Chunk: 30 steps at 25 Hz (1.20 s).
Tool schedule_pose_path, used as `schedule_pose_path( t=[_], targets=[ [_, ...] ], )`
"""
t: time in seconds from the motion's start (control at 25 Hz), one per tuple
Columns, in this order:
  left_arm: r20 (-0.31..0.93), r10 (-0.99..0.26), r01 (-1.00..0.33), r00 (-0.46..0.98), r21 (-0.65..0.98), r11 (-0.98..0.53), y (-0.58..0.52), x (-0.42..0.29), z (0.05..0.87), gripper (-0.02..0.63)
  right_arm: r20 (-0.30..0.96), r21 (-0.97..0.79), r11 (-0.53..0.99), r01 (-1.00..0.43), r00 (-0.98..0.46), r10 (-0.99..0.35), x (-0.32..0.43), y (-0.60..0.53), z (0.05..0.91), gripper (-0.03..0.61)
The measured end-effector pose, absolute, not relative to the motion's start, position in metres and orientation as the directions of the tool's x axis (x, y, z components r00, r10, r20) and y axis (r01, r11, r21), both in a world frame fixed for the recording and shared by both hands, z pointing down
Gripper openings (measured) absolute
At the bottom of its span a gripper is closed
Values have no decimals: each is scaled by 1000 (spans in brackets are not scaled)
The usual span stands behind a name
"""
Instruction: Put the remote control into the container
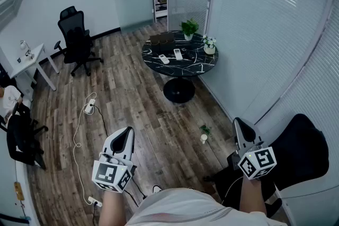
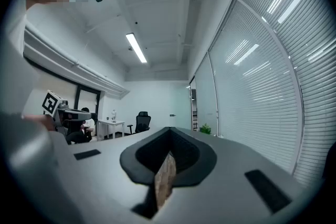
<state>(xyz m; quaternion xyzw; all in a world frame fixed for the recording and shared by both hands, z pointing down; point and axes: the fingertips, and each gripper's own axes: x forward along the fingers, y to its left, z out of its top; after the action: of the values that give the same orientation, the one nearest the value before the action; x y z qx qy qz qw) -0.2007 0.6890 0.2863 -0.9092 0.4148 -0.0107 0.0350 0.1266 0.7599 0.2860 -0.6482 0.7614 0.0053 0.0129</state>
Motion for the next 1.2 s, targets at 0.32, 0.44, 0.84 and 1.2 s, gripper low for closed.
schedule_pose_path(
  t=[0.32, 0.44, 0.84, 1.2],
  targets=[
    [-5, -741, -739, 672, -80, -669, 690, -198, 282, 11, -24, -6, 156, -988, -156, -987, 126, 764, 283, 12],
    [-2, -740, -739, 672, -73, -670, 689, -197, 286, 10, -20, -2, 155, -988, -155, -988, 128, 763, 287, 12],
    [17, -743, -742, 669, -43, -669, 688, -215, 297, 11, 10, -33, 187, -982, -187, -982, 105, 751, 295, 14],
    [24, -771, -771, 636, -14, -637, 672, -291, 310, 11, 77, -4, 248, -969, -248, -966, 24, 709, 306, 14]
  ],
)
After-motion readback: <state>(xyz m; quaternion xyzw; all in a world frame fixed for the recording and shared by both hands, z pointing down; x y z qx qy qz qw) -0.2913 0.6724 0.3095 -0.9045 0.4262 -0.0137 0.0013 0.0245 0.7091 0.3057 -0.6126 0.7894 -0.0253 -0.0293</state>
